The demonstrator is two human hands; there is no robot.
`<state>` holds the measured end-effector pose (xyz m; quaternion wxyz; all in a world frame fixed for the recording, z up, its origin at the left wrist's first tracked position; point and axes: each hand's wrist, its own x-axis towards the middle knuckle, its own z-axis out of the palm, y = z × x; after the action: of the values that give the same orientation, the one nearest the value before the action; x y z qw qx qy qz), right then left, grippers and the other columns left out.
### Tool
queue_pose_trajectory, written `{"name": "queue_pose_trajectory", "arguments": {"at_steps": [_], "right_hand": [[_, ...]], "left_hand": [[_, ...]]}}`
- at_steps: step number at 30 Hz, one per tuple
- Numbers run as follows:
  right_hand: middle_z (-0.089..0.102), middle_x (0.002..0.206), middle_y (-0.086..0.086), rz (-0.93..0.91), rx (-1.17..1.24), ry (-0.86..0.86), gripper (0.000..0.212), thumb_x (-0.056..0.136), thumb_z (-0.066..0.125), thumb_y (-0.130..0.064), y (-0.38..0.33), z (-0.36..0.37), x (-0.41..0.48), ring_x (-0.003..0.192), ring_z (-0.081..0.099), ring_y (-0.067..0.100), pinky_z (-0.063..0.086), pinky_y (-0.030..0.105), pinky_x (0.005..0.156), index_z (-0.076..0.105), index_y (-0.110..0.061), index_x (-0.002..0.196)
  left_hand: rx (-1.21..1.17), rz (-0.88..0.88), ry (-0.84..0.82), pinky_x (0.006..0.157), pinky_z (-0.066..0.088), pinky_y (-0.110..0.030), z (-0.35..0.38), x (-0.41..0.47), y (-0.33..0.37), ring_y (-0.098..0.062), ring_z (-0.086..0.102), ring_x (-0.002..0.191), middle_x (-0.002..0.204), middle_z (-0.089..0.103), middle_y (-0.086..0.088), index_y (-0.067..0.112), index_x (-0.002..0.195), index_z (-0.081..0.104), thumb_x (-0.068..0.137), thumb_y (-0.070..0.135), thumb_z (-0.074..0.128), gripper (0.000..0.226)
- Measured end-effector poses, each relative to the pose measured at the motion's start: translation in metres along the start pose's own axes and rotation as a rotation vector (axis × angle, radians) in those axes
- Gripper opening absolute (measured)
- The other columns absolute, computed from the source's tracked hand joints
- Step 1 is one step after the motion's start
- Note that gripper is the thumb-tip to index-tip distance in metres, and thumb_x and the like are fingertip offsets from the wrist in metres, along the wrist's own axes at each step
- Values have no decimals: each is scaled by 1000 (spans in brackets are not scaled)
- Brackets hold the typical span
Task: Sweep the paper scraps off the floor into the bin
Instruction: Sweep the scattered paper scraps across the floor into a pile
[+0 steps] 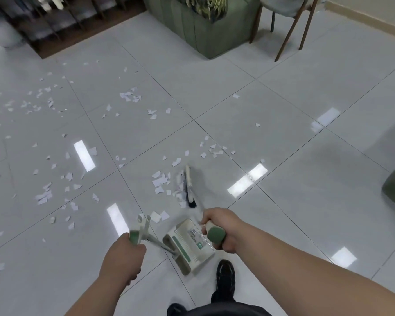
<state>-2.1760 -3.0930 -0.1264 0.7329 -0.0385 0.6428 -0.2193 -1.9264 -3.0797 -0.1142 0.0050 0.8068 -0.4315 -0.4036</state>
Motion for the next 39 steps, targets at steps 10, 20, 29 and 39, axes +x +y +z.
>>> {"name": "queue_pose_trajectory", "arguments": {"at_steps": [10,20,29,39], "right_hand": [[58,61,12,-49,-98,88,20,79,57,-4,-16,-15,-28,36,39,16,26,18,43,60,-9,98],[55,79,15,-25,-209,389,12,78,58,-6,7,40,4,64,43,26,30,21,49,57,-8,89],[49,56,6,94,-37,265,12,80,53,-1,28,205,25,47,30,17,22,17,44,50,-12,76],[54,74,10,108,114,43,13,79,57,-5,25,358,48,42,41,19,23,18,40,52,-15,87]], "left_hand": [[-14,1,15,43,33,-21,-21,24,-11,-24,43,44,64,48,-7,12,95,54,83,10,43,17],[17,-15,-8,45,37,-21,-84,85,-44,-26,49,48,64,52,-8,12,91,52,83,9,43,12],[28,-8,-26,46,39,-24,-143,134,-103,-29,54,52,72,59,-10,15,94,53,81,12,43,17],[-171,-212,79,44,34,-23,-218,144,-203,-25,44,47,65,47,-7,13,93,55,81,6,42,19]]}}
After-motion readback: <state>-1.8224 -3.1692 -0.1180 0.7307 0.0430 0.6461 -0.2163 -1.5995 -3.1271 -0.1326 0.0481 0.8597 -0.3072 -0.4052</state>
